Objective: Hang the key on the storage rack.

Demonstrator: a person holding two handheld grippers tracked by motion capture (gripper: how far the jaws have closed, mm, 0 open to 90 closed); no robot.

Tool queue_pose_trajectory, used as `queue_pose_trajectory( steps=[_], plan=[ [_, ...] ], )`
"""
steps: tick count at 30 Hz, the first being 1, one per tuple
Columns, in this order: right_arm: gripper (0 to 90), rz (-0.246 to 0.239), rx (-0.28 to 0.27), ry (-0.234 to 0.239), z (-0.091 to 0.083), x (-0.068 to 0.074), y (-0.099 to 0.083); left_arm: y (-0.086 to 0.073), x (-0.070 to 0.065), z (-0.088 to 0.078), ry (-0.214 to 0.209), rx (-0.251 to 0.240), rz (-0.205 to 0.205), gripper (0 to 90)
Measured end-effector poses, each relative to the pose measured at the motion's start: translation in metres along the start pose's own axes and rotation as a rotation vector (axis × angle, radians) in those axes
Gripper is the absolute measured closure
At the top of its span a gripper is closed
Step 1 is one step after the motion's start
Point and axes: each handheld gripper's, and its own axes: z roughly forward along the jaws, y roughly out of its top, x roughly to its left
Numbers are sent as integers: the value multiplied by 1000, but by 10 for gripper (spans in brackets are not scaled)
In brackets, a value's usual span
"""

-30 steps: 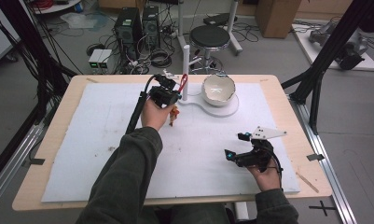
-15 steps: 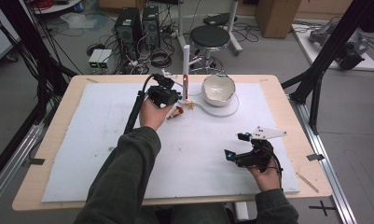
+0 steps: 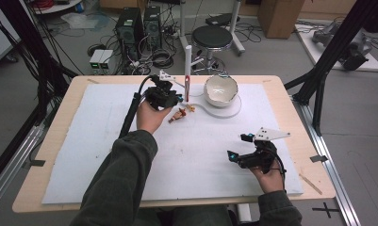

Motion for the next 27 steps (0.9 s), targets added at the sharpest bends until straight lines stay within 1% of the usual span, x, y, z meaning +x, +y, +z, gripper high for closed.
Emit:
queue_pose_trajectory(
  steps=[1, 6, 7, 9, 13, 16, 17, 22, 27],
  plan=[
    [69, -3, 0, 0, 0, 0, 0, -1, 0, -2, 2, -2, 2, 683],
    [69, -2, 1, -4, 0, 0, 0, -4, 3, -9, -17, -15, 6, 657],
    [69, -3, 2, -5, 0, 0, 0, -5, 3, -10, -19, -23, 0, 652],
    [69, -1, 2, -3, 0, 0, 0, -6, 4, -13, -25, -27, 5, 648],
    [69, 2, 6, -4, 1, 0, 0, -10, 5, -19, -39, -40, 5, 618],
    [69, -5, 5, -3, 2, 0, 1, -11, 6, -24, -48, -49, 7, 592],
    [69, -3, 7, -3, 2, 1, 1, -12, 6, -25, -50, -53, 2, 585],
    [69, -4, 14, -1, 3, 2, 1, -17, 8, -31, -65, -55, 3, 561],
    [69, -5, 16, -3, 2, 3, 0, -22, 9, -36, -75, -64, -5, 524]
  ],
)
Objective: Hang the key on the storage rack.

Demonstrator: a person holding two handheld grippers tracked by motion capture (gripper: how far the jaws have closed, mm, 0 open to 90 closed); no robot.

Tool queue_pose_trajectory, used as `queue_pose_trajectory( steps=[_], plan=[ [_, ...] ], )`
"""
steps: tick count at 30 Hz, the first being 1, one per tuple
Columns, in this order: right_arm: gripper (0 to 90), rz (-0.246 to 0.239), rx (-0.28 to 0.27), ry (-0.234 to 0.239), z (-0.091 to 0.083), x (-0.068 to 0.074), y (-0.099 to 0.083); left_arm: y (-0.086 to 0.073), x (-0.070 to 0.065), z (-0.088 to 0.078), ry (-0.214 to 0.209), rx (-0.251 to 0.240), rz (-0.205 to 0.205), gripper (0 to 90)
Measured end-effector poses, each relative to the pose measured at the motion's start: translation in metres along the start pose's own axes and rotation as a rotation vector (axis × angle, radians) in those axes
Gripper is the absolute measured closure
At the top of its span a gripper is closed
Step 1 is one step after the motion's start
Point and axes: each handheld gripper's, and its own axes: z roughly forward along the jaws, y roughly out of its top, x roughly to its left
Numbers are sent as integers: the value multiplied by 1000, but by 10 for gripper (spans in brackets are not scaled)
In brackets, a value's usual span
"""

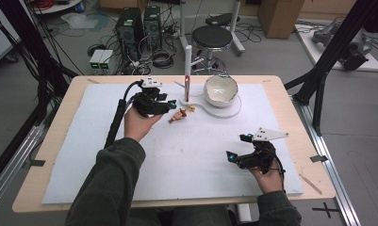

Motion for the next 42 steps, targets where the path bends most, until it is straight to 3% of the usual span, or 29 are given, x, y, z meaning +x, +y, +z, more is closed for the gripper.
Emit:
queue_pose_trajectory(
  steps=[10, 42],
  plan=[
    [69, -6, -1, -15, -1, 0, -1, -4, -3, -12, -17, -21, 11, 486],
    [69, -11, 14, -28, 4, 3, 1, -42, 1, -58, -26, -63, -1, 415]
  ],
)
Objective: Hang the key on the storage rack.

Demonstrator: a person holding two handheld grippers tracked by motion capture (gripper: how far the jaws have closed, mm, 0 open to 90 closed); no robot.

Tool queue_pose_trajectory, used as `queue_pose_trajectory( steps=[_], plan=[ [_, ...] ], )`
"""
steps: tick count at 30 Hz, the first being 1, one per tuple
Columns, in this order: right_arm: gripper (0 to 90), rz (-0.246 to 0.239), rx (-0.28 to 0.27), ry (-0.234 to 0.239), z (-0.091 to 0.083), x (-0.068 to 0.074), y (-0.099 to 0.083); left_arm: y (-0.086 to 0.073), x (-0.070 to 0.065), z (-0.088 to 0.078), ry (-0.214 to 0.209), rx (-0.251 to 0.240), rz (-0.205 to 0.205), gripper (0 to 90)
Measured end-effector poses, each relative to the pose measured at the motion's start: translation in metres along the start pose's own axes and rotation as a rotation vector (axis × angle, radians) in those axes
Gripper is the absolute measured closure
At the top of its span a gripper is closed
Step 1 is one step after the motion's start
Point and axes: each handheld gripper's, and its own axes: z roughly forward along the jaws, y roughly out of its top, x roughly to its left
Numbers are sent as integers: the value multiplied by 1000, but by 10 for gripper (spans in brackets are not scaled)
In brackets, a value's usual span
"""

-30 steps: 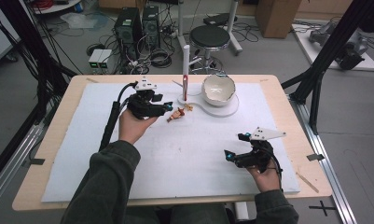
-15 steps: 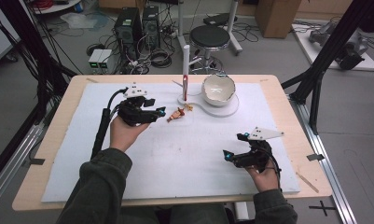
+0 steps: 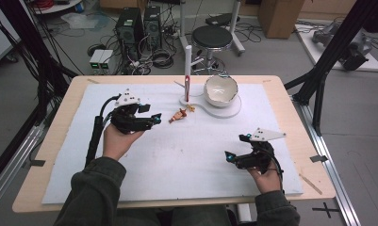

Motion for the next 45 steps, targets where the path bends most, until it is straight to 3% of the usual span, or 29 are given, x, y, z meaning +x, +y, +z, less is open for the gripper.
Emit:
queue_pose_trajectory(
  steps=[16, 27, 45],
  plan=[
    [69, -7, 2, -4, 1, 0, 0, -26, 1, -16, -13, -6, -13, 391],
    [69, -9, 10, -7, 3, 1, 0, -40, 0, -32, -25, -15, 3, 370],
    [69, -10, 11, -8, 2, 1, 0, -70, 0, -60, -3, -9, -2, 339]
  ],
)
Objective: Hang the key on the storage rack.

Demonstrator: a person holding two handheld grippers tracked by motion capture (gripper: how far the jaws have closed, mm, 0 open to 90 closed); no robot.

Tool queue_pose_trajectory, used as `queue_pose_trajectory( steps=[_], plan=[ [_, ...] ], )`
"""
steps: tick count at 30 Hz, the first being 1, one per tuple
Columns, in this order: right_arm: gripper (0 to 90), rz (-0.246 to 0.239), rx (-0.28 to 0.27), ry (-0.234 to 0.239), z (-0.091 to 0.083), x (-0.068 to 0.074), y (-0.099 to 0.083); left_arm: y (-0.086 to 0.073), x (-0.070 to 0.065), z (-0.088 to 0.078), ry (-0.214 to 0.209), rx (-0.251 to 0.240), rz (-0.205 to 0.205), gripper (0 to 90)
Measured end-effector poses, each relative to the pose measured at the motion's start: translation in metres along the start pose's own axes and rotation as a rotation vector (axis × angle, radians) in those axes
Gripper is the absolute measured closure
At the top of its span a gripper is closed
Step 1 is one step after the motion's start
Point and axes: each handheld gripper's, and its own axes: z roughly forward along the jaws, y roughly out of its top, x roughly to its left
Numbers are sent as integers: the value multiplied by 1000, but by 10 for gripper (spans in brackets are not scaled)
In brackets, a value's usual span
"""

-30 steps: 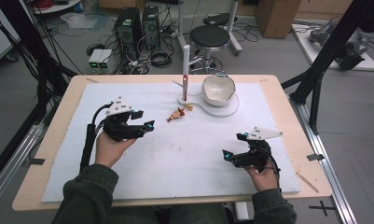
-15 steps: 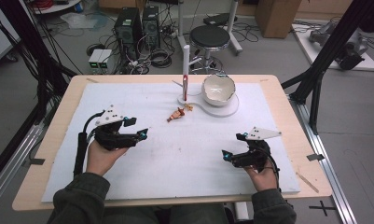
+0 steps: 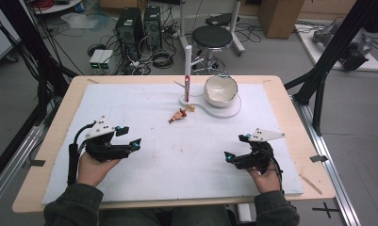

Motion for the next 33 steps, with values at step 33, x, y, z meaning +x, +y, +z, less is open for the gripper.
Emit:
queue_pose_trajectory(
  steps=[33],
  plan=[
    [69, -9, 10, -1, 3, 2, 1, -32, 2, -44, 68, -19, -5, 291]
  ],
)
